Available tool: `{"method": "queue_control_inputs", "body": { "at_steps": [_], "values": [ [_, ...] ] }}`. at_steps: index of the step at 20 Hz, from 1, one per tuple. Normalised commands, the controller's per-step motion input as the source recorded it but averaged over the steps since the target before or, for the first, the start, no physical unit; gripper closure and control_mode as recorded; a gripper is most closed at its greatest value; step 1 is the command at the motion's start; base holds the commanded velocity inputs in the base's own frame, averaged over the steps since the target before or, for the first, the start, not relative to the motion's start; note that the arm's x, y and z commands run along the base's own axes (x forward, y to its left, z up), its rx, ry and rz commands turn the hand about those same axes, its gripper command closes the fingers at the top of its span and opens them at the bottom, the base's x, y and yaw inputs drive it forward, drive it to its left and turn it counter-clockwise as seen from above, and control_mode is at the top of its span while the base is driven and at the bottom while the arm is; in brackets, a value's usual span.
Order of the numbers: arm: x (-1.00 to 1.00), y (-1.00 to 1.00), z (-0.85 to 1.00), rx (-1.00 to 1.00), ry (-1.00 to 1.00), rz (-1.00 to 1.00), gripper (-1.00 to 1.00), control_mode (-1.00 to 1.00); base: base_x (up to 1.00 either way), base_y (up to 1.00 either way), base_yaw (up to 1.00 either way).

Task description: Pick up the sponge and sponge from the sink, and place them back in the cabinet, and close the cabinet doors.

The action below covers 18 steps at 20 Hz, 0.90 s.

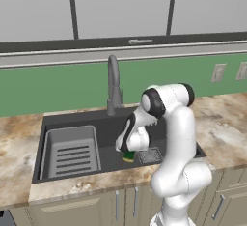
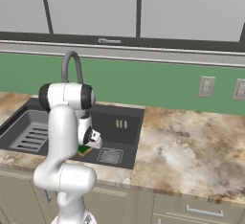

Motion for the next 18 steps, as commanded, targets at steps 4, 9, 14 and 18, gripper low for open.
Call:
{"method": "queue_control_inputs", "body": {
  "at_steps": [4,9,14,18],
  "values": [
    [0.00,-0.20,0.24,0.00,0.00,0.00,1.00,-1.00,0.00,0.00,0.00],
    [0.00,-0.26,0.32,0.00,0.00,0.00,1.00,-1.00,0.00,0.00,0.00],
    [0.00,-0.22,0.39,0.00,0.00,0.00,1.00,-1.00,0.00,0.00,0.00],
    [-0.01,-0.17,0.35,0.00,0.00,0.00,1.00,-1.00,0.00,0.00,0.00]
  ]
}}
